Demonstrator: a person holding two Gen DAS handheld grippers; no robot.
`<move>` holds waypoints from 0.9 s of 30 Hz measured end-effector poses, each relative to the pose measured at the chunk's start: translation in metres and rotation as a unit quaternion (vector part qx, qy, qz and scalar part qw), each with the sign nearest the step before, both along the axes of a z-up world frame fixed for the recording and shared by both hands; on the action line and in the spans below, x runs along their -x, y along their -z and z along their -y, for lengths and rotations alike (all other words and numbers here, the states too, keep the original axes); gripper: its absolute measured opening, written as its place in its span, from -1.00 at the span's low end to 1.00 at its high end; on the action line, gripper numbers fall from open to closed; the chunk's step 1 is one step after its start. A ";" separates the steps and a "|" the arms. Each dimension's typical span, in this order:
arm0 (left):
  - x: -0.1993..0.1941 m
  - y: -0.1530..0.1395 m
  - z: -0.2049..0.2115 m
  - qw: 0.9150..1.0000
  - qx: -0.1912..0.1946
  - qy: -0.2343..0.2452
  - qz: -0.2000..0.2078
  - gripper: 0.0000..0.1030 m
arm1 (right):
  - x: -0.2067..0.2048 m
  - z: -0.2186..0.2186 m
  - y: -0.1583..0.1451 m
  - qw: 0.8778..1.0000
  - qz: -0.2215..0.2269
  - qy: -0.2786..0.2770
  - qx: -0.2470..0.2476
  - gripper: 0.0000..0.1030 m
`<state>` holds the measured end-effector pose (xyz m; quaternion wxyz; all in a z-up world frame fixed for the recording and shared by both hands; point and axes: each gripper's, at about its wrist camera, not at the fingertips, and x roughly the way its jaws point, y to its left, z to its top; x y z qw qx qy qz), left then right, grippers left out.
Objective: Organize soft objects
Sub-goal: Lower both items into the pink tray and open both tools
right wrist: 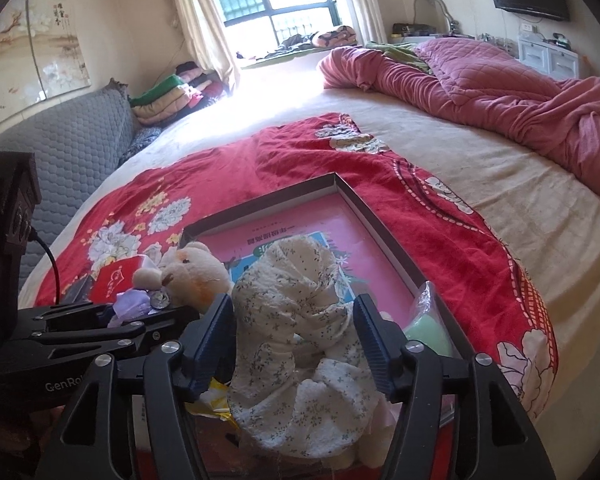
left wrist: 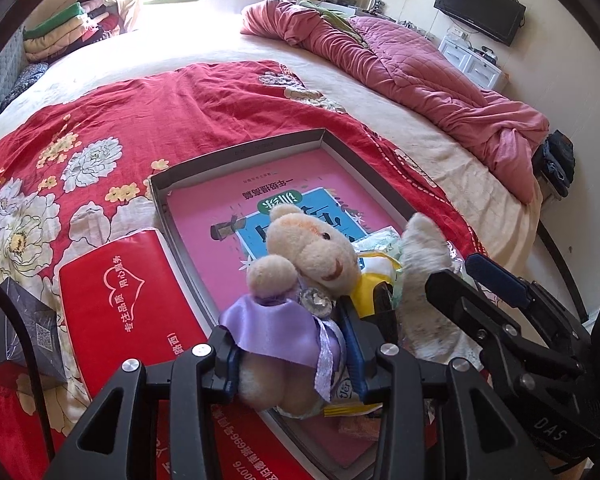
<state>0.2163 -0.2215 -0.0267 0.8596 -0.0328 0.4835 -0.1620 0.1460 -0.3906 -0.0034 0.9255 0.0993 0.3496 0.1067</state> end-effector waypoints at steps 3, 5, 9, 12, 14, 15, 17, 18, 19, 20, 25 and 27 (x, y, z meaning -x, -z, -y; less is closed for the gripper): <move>0.001 -0.001 -0.001 1.000 0.008 0.004 0.002 -0.20 | 0.006 0.001 -0.008 1.000 0.018 0.006 0.004 0.39; 0.001 -0.001 -0.002 1.000 0.015 0.005 0.001 -0.18 | 0.008 0.003 -0.010 1.000 0.024 0.011 0.007 0.39; 0.000 -0.001 -0.006 1.000 0.029 0.006 -0.001 -0.12 | 0.010 0.005 -0.012 1.000 0.027 0.016 0.006 0.40; 0.000 -0.002 -0.007 0.999 0.031 0.007 -0.003 -0.05 | 0.011 0.007 -0.011 0.999 0.024 0.019 0.008 0.40; 0.000 -0.002 -0.006 0.999 0.034 0.010 -0.003 0.02 | 0.012 0.008 -0.012 0.999 0.025 0.020 0.008 0.40; 0.001 -0.003 -0.006 0.999 0.034 0.012 -0.002 0.05 | 0.012 0.008 -0.012 0.999 0.025 0.021 0.009 0.40; 0.002 -0.003 -0.004 0.999 0.029 0.015 -0.002 0.09 | 0.013 0.008 -0.013 0.999 0.026 0.022 0.010 0.40; 0.003 -0.003 -0.003 0.999 0.027 0.017 -0.001 0.12 | 0.013 0.007 -0.013 0.999 0.025 0.022 0.011 0.40; 0.004 -0.003 -0.001 1.000 0.024 0.018 0.000 0.12 | 0.013 0.007 -0.013 0.999 0.025 0.022 0.012 0.40; 0.004 -0.004 -0.001 1.000 0.021 0.020 0.000 0.15 | 0.013 0.007 -0.013 0.999 0.026 0.023 0.013 0.40; 0.007 -0.007 0.000 1.000 0.015 0.022 0.006 0.26 | 0.016 0.008 -0.014 0.999 0.028 0.029 0.019 0.46; 0.008 -0.009 0.000 1.000 0.009 0.018 0.011 0.38 | 0.016 0.008 -0.015 0.999 0.027 0.032 0.024 0.46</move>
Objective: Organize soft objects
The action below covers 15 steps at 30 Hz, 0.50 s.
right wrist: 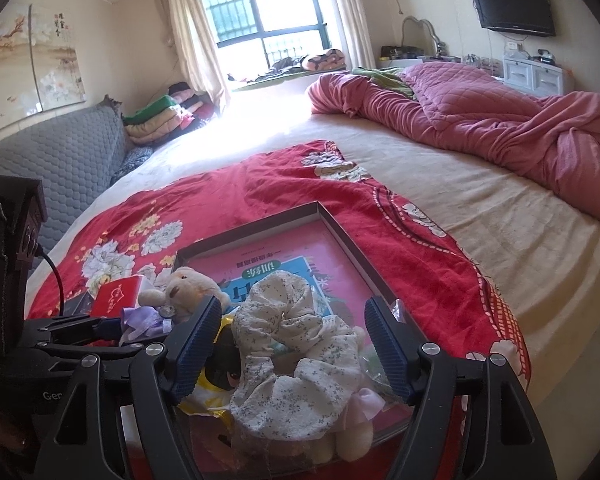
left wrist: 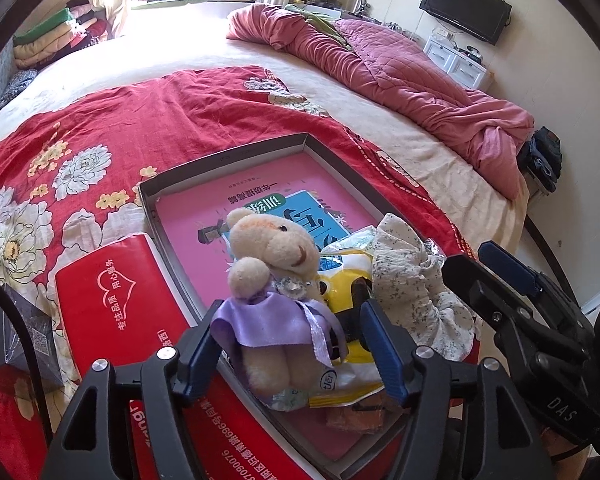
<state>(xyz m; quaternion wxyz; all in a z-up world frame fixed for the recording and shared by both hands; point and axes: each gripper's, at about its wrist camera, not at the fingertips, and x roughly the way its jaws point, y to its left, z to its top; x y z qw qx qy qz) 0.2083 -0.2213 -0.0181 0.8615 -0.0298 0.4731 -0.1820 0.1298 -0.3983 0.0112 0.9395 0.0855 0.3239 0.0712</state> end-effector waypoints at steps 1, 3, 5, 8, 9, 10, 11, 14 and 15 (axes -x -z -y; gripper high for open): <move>0.000 -0.001 -0.001 1.000 -0.001 -0.001 0.002 0.39 | 0.000 0.000 0.000 1.000 0.000 0.001 0.002 0.47; 0.001 -0.003 -0.003 1.000 0.002 -0.002 0.003 0.40 | 0.001 0.000 0.000 1.000 -0.001 0.004 0.004 0.47; 0.001 -0.005 -0.005 1.000 0.000 -0.004 0.006 0.40 | 0.003 0.002 -0.001 1.000 0.001 0.006 0.001 0.47; 0.003 -0.007 -0.006 1.000 -0.001 -0.005 0.008 0.41 | 0.005 0.004 -0.003 1.000 0.003 0.013 0.000 0.47; 0.004 -0.008 -0.005 1.000 -0.003 -0.006 0.008 0.42 | 0.006 0.004 -0.003 1.000 0.003 0.015 0.001 0.48; 0.006 -0.010 -0.006 1.000 -0.004 -0.005 0.011 0.43 | 0.008 0.005 -0.004 1.000 0.003 0.018 0.004 0.48; 0.008 -0.011 -0.006 1.000 -0.004 -0.005 0.012 0.46 | 0.009 0.005 -0.005 1.000 0.002 0.022 0.006 0.48; 0.013 -0.013 -0.008 1.000 -0.005 -0.005 0.015 0.47 | 0.012 0.006 -0.007 0.999 0.000 0.031 0.012 0.49; 0.014 -0.014 -0.009 1.000 -0.005 -0.006 0.015 0.48 | 0.014 0.006 -0.008 0.999 0.000 0.036 0.014 0.49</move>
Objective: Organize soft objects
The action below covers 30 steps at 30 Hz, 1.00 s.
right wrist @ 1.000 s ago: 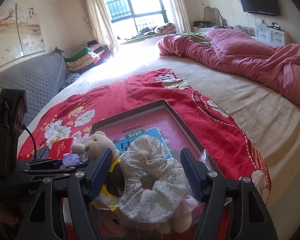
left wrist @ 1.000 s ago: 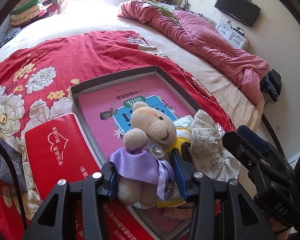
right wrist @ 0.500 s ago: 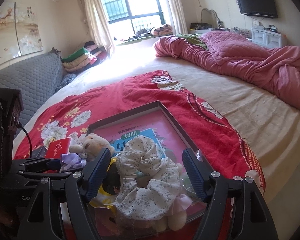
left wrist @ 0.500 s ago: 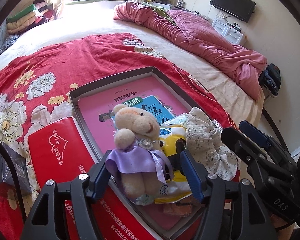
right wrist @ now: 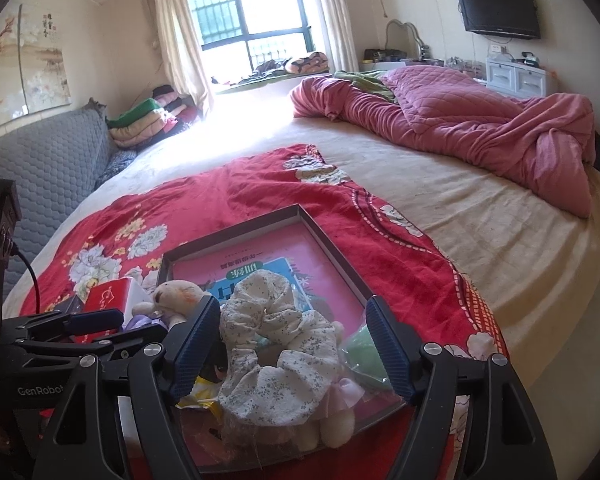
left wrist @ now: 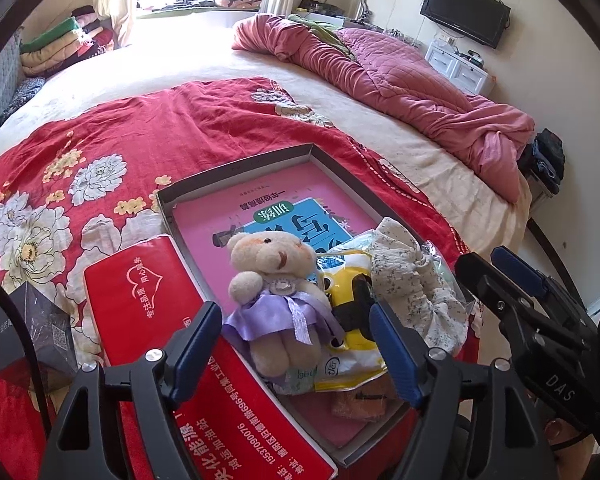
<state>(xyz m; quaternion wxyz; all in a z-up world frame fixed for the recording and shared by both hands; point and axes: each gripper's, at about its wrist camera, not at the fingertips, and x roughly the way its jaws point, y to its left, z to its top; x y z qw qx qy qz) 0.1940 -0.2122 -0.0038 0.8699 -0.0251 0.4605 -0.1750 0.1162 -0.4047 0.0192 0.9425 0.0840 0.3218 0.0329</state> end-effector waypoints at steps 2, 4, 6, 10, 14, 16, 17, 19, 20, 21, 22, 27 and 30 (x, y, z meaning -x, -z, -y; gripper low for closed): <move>0.004 -0.002 -0.004 1.000 0.001 -0.002 0.000 0.51 | 0.002 -0.001 -0.002 1.000 0.001 0.003 0.003 0.49; 0.008 -0.005 -0.007 1.000 0.001 -0.005 0.004 0.52 | 0.004 -0.003 -0.005 1.000 -0.002 0.005 0.007 0.50; 0.011 -0.009 -0.009 1.000 0.001 -0.005 0.007 0.54 | 0.007 -0.006 -0.008 1.000 0.000 0.008 0.011 0.50; 0.021 -0.017 -0.014 1.000 -0.002 -0.006 0.015 0.58 | 0.012 -0.012 -0.014 1.000 -0.002 0.012 0.010 0.50; 0.029 -0.027 -0.022 1.000 -0.002 -0.009 0.025 0.61 | 0.018 -0.020 -0.019 1.000 -0.007 0.010 0.004 0.51; 0.033 -0.032 -0.026 0.999 -0.002 -0.011 0.030 0.61 | 0.022 -0.024 -0.022 1.000 -0.008 0.011 0.004 0.51; 0.035 -0.035 -0.028 0.999 -0.001 -0.012 0.033 0.61 | 0.023 -0.026 -0.023 1.000 -0.008 0.011 0.003 0.51; 0.039 -0.040 -0.031 0.999 -0.003 -0.015 0.037 0.62 | 0.027 -0.029 -0.026 1.000 -0.008 0.015 -0.001 0.51; 0.041 -0.041 -0.033 0.999 -0.003 -0.017 0.038 0.62 | 0.029 -0.029 -0.028 1.000 -0.008 0.017 -0.005 0.51; 0.042 -0.043 -0.034 0.999 -0.003 -0.018 0.040 0.62 | 0.032 -0.029 -0.030 1.000 -0.008 0.020 -0.009 0.51; 0.045 -0.045 -0.036 0.999 -0.004 -0.019 0.042 0.62 | 0.034 -0.029 -0.032 1.000 -0.008 0.021 -0.012 0.51; 0.054 -0.050 -0.042 0.999 -0.009 -0.024 0.044 0.62 | 0.044 -0.033 -0.039 0.999 -0.013 0.030 -0.013 0.52; 0.062 -0.052 -0.044 0.998 -0.017 -0.026 0.046 0.63 | 0.051 -0.037 -0.043 0.999 -0.020 0.035 -0.011 0.52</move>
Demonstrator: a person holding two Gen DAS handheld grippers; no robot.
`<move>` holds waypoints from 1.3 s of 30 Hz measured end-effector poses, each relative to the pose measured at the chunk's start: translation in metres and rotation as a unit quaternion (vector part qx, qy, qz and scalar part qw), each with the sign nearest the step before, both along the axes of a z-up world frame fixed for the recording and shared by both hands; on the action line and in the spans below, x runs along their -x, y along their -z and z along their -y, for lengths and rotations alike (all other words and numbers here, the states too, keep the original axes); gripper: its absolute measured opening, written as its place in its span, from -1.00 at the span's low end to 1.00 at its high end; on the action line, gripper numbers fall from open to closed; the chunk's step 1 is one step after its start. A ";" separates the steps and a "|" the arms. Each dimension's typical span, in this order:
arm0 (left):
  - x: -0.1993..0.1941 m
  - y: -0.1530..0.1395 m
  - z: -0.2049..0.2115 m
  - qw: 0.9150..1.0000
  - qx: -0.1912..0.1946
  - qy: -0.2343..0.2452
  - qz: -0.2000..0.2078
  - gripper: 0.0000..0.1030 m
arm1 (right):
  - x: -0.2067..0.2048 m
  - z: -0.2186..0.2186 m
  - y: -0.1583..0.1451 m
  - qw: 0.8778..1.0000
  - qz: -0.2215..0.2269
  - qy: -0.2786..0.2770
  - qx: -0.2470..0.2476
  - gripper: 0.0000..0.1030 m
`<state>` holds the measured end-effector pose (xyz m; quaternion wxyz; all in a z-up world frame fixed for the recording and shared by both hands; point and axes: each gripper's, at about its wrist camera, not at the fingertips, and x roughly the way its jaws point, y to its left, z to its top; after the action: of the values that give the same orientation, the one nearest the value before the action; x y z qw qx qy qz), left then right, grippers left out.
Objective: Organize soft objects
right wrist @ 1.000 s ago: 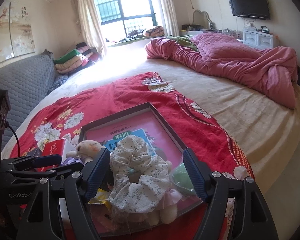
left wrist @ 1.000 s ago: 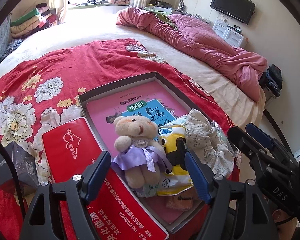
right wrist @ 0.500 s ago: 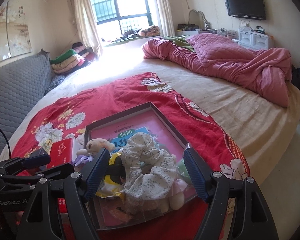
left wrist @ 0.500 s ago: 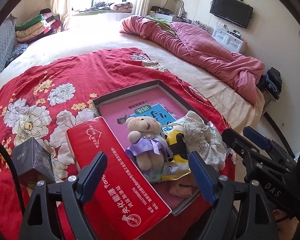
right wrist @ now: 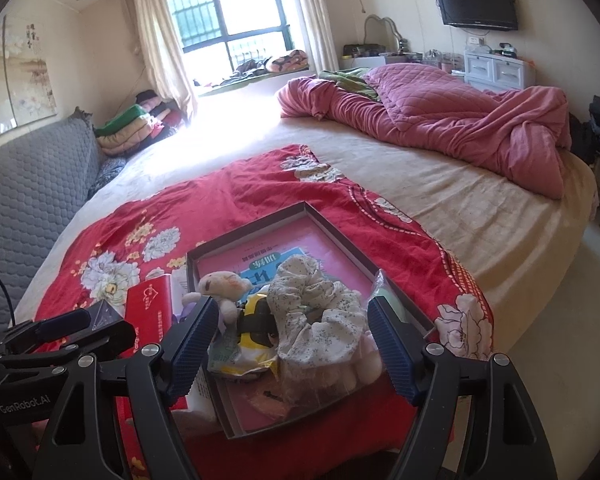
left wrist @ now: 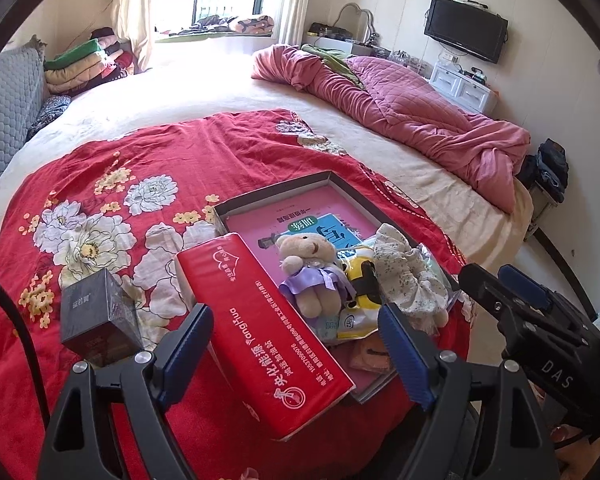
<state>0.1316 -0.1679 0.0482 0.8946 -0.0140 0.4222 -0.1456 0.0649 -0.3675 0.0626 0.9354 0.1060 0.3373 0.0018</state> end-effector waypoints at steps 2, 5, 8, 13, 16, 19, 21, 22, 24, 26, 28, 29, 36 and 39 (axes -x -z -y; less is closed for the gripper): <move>0.006 0.000 -0.002 1.000 -0.004 -0.002 -0.003 0.63 | 0.007 -0.004 -0.002 1.000 -0.005 0.004 -0.001 0.52; 0.016 0.001 -0.006 1.000 -0.008 -0.003 -0.003 0.63 | 0.018 -0.010 -0.002 1.000 -0.017 0.011 -0.004 0.52; 0.027 0.004 -0.010 1.000 -0.013 -0.006 -0.007 0.63 | 0.031 -0.017 -0.003 1.000 -0.022 0.017 -0.002 0.52; 0.042 0.008 -0.016 1.000 -0.021 -0.011 -0.012 0.63 | 0.049 -0.028 -0.005 0.999 -0.023 0.021 0.010 0.52; 0.050 0.008 -0.020 1.000 -0.025 -0.013 -0.010 0.63 | 0.058 -0.031 -0.005 0.999 -0.022 0.023 0.018 0.52; 0.056 0.008 -0.024 0.999 -0.025 -0.019 -0.007 0.63 | 0.064 -0.032 -0.006 0.999 -0.019 0.027 0.026 0.52; 0.058 0.008 -0.026 0.999 -0.027 -0.020 -0.005 0.63 | 0.069 -0.033 -0.006 0.999 -0.016 0.025 0.031 0.52; 0.059 0.007 -0.027 0.999 -0.026 -0.022 -0.005 0.63 | 0.071 -0.033 -0.006 0.999 -0.015 0.024 0.035 0.52; 0.062 0.007 -0.028 0.999 -0.025 -0.026 -0.005 0.63 | 0.076 -0.035 -0.007 0.999 -0.014 0.024 0.039 0.52; 0.065 0.007 -0.028 0.999 -0.023 -0.024 -0.005 0.63 | 0.080 -0.037 -0.007 0.999 -0.012 0.020 0.043 0.52; 0.069 0.007 -0.027 0.999 -0.025 -0.021 -0.003 0.63 | 0.083 -0.039 -0.008 0.998 -0.012 0.020 0.052 0.52; 0.070 0.007 -0.027 0.999 -0.028 -0.020 -0.002 0.63 | 0.084 -0.040 -0.007 0.998 -0.014 0.018 0.053 0.52; 0.074 0.016 -0.026 0.999 -0.030 -0.022 -0.014 0.63 | 0.090 -0.042 0.006 0.998 -0.038 0.024 0.046 0.52; 0.074 0.018 -0.025 0.999 -0.033 -0.022 -0.016 0.63 | 0.091 -0.045 0.009 0.998 -0.037 0.019 0.051 0.52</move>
<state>0.0571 -0.1433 0.0298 0.8908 0.0043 0.4406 -0.1113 -0.0260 -0.3220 0.0539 0.9263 0.0643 0.3694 -0.0368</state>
